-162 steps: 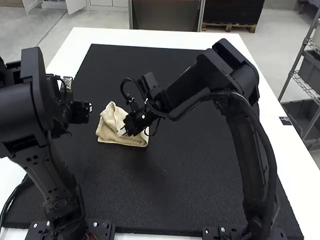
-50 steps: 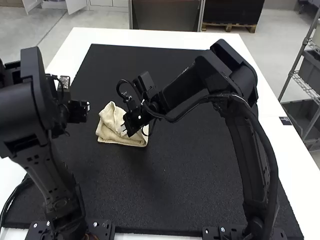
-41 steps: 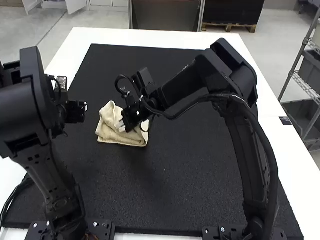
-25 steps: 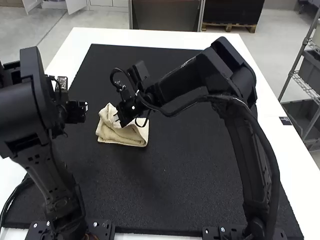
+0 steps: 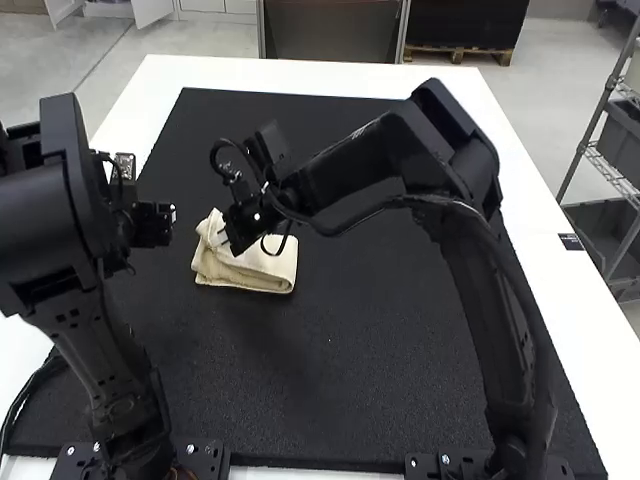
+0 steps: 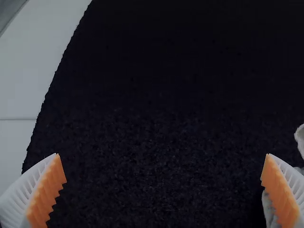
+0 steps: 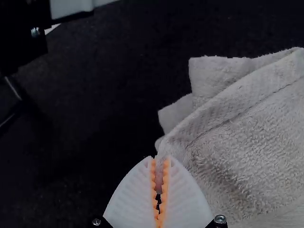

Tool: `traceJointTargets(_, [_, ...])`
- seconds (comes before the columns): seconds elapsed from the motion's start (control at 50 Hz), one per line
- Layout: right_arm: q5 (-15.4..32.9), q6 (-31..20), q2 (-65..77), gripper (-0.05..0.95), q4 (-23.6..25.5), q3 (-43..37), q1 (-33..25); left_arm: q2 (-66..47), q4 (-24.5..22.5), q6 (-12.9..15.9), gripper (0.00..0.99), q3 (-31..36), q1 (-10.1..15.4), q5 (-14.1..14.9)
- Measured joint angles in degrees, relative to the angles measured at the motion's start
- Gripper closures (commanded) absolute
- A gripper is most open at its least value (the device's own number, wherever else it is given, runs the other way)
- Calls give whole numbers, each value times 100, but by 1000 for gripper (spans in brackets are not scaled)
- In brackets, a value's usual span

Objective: Fold the towel.

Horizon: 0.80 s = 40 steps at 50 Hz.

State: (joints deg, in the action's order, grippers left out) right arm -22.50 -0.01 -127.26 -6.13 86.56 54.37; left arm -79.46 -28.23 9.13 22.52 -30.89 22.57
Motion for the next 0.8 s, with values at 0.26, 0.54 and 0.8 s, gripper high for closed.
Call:
traceJointTargets(0.26, [-57, 107, -157, 682, -2, 81, 146, 0, -20, 0, 30, -107, -2, -2])
traceJointTargets(0.54, [-118, 221, -157, 98, 7, 376, 166, 0, -35, 0, 28, -107, 0, 0])
traceJointTargets(0.8, [-208, 223, -155, 485, 50, 546, 164, 2, -35, 0, 30, -107, 0, 0])
